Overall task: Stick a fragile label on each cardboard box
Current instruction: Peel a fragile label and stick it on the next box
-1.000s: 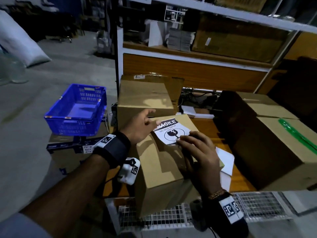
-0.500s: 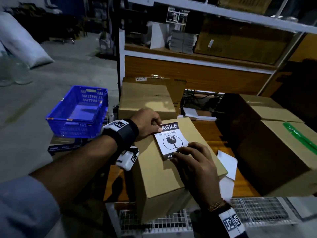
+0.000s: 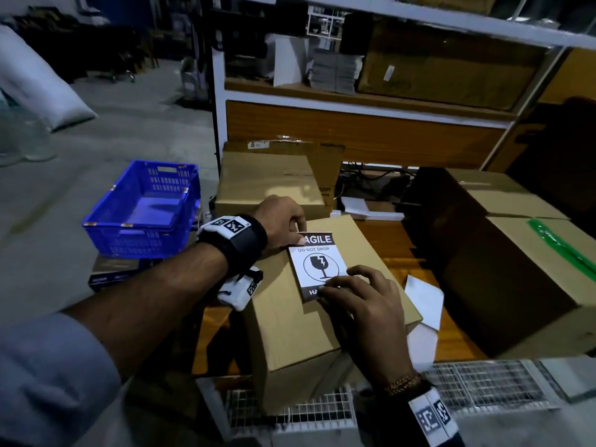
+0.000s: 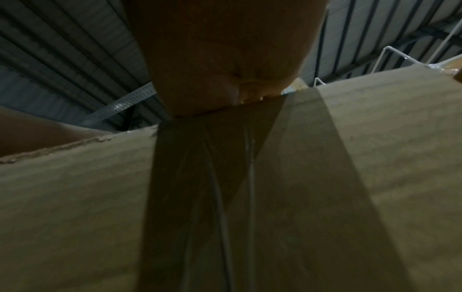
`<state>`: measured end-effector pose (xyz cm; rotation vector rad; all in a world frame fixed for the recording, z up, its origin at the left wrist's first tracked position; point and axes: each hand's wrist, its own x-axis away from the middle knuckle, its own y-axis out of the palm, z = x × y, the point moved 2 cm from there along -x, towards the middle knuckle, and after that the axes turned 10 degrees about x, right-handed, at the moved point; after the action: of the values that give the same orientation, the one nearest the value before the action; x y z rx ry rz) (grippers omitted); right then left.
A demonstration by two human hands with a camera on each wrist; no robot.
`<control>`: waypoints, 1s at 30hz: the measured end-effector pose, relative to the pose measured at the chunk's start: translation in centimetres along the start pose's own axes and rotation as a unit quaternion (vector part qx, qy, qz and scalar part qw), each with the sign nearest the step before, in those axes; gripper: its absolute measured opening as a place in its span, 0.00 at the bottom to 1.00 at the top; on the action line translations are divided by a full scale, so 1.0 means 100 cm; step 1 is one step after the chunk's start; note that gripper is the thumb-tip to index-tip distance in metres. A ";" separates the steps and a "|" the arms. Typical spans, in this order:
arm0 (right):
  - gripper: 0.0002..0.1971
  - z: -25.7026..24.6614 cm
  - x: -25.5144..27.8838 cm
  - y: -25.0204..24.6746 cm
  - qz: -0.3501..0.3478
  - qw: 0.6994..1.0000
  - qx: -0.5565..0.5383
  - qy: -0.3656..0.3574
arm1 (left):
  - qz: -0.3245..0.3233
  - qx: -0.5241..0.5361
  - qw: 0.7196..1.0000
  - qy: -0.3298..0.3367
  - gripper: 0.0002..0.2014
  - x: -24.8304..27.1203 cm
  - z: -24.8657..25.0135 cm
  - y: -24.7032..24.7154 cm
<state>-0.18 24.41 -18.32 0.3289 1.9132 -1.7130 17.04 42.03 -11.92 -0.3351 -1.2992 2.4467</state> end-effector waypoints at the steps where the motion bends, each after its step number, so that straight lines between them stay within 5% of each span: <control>1: 0.17 0.000 -0.001 0.000 -0.005 1.000 0.004 -0.004 | 0.003 0.000 1.000 -0.002 0.11 -0.001 0.000 0.000; 22: 0.10 -0.009 -0.001 -0.007 -0.040 0.998 0.031 -0.038 | -0.006 -0.032 0.999 -0.021 0.21 0.005 0.008 0.003; 30: 0.10 -0.010 -0.007 -0.005 -0.068 0.997 0.021 -0.037 | 0.012 -0.071 0.997 -0.020 0.43 0.007 0.013 0.007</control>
<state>-0.09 25.43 -17.52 0.1517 1.8853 -1.8293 15.84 41.00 -11.84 -0.3410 -1.4990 2.3979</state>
